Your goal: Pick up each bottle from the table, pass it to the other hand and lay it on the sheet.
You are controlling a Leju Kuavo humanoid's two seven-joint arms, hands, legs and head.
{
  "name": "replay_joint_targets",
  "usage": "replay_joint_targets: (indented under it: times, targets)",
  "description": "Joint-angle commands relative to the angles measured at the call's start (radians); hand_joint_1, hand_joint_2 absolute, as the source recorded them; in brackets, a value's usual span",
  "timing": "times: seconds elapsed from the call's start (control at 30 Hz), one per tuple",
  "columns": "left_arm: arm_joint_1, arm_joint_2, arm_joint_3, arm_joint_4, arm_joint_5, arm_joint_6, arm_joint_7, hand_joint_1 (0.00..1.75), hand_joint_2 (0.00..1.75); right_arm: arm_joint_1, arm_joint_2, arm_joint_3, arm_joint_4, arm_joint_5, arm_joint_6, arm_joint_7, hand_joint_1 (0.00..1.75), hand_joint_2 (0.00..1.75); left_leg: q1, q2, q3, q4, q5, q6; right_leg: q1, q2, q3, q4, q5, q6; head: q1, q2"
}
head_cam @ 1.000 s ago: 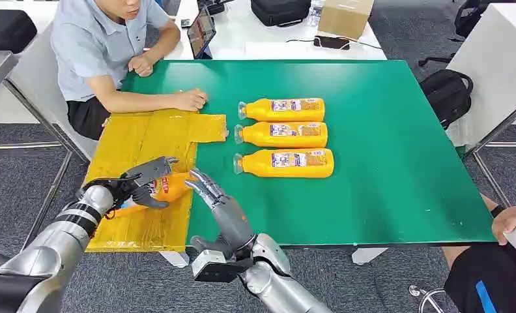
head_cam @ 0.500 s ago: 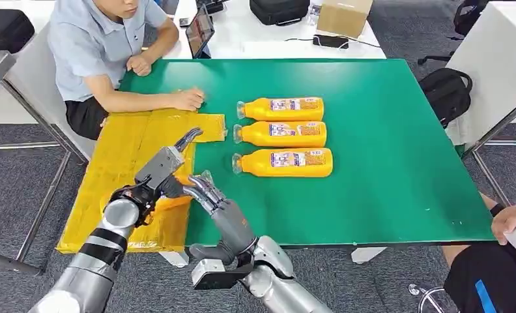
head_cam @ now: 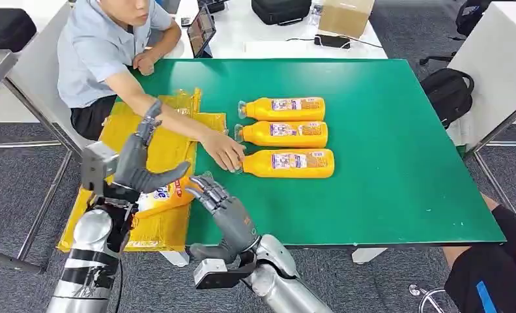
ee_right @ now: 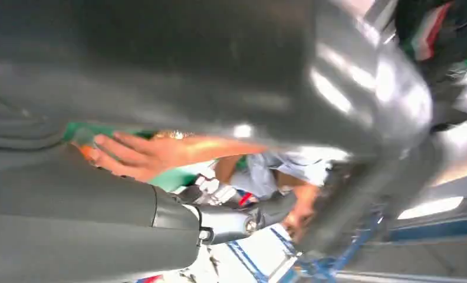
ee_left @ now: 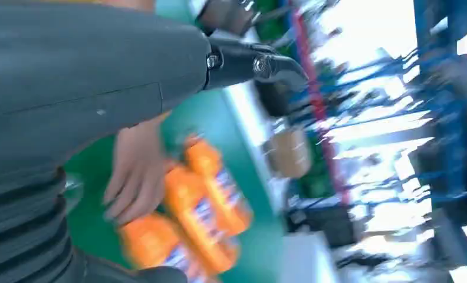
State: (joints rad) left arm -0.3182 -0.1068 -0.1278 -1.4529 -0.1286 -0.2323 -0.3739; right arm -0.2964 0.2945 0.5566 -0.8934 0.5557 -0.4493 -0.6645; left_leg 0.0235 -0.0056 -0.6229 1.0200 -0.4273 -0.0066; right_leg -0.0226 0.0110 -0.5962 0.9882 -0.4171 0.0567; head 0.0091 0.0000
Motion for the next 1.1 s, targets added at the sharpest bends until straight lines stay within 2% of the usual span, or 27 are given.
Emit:
replay_joint_targets:
  times: [0.03, 0.1, 0.2, 0.33, 0.37, 0.57, 0.63, 0.73, 0.8, 0.87, 1.0, 1.1]
  targets:
    - [0.097, -0.168, 0.177, -0.184, 0.122, 0.062, 0.021, 0.00, 1.75, 0.055, -0.028, -0.275, -0.113, 0.357, -0.130, 0.102, 0.00, 1.75, 0.000, 0.000, 0.004, -0.001, -0.001, 0.002, 0.001, -0.001, 0.004, -0.001, -0.001, -0.002, 0.000, 0.000]
    - [0.181, -0.234, 0.224, -0.306, 0.093, 0.131, 0.002, 0.00, 1.75, 0.125, -0.062, -0.363, -0.310, 0.530, -0.105, 0.212, 0.00, 1.75, 0.000, 0.000, 0.003, -0.001, -0.002, 0.002, 0.000, -0.002, 0.004, -0.001, -0.001, -0.002, 0.000, 0.000]
    - [0.300, -0.242, 0.228, -0.424, 0.128, 0.203, 0.029, 0.00, 1.75, 0.221, -0.086, -0.466, -0.502, 0.658, -0.044, 0.277, 0.00, 1.75, -0.001, -0.001, 0.001, 0.000, -0.002, 0.002, -0.001, -0.002, 0.002, 0.000, -0.002, -0.001, 0.000, 0.000]
    - [0.367, -0.242, 0.235, -0.422, 0.083, 0.177, -0.007, 0.00, 1.75, 0.288, -0.114, -0.524, -0.584, 0.687, -0.054, 0.273, 0.00, 1.75, -0.001, -0.001, 0.006, -0.001, -0.004, 0.003, 0.000, -0.003, 0.007, -0.003, -0.003, -0.002, 0.000, 0.000]
    - [0.373, -0.242, 0.228, -0.415, 0.062, 0.176, -0.013, 0.00, 1.75, 0.299, -0.115, -0.530, -0.594, 0.689, -0.057, 0.270, 0.00, 1.75, -0.002, -0.002, 0.002, -0.001, -0.003, 0.003, -0.001, -0.004, 0.004, -0.002, -0.002, -0.001, 0.000, 0.000]
    - [0.364, -0.242, 0.220, -0.412, 0.037, 0.186, -0.014, 0.00, 1.75, 0.294, -0.110, -0.521, -0.583, 0.701, -0.059, 0.275, 0.00, 1.75, -0.001, -0.001, 0.002, 0.000, -0.004, 0.003, 0.000, -0.002, 0.004, -0.002, -0.003, 0.000, 0.000, 0.000]
    - [0.380, -0.242, 0.210, -0.419, -0.013, 0.192, -0.011, 0.00, 1.75, 0.294, -0.113, -0.538, -0.576, 0.741, -0.049, 0.319, 0.00, 1.75, -0.001, -0.001, 0.004, -0.001, -0.004, 0.003, 0.000, -0.002, 0.004, -0.002, -0.003, 0.000, 0.000, 0.000]
    - [0.433, -0.242, 0.191, -0.438, -0.136, 0.251, 0.006, 0.00, 1.75, 0.266, -0.139, -0.576, -0.513, 0.891, -0.009, 0.448, 0.00, 1.75, -0.001, 0.000, 0.004, -0.001, -0.004, 0.003, 0.000, -0.001, 0.005, -0.003, -0.003, 0.001, 0.000, 0.000]
    - [0.471, -0.242, 0.185, -0.453, -0.167, 0.266, -0.002, 0.00, 1.75, 0.244, -0.147, -0.600, -0.475, 0.929, 0.029, 0.501, 0.00, 1.75, -0.002, 0.001, 0.006, -0.002, -0.004, 0.004, -0.001, -0.001, 0.006, -0.004, -0.003, 0.001, -0.001, 0.000]
    - [0.503, -0.242, 0.188, -0.468, -0.186, 0.278, -0.001, 0.00, 1.75, 0.234, -0.148, -0.622, -0.435, 0.960, 0.114, 0.558, 0.00, 1.75, -0.001, 0.001, 0.006, -0.002, -0.004, 0.004, 0.000, 0.000, 0.007, -0.004, -0.003, 0.001, -0.001, 0.000]
    - [0.502, -0.242, 0.193, -0.464, -0.186, 0.284, 0.000, 0.00, 1.75, 0.228, -0.157, -0.628, -0.394, 0.982, 0.121, 0.582, 0.00, 1.75, -0.001, 0.001, 0.006, -0.002, -0.005, 0.003, 0.000, 0.000, 0.007, -0.004, -0.003, 0.000, 0.000, 0.000]
    - [0.476, -0.242, 0.187, -0.421, -0.178, 0.267, 0.006, 0.00, 1.75, 0.186, -0.184, -0.678, -0.283, 0.962, 0.126, 0.594, 0.00, 1.75, -0.001, 0.000, 0.004, -0.002, -0.003, 0.003, 0.000, -0.001, 0.006, -0.004, -0.002, 0.001, 0.000, 0.000]
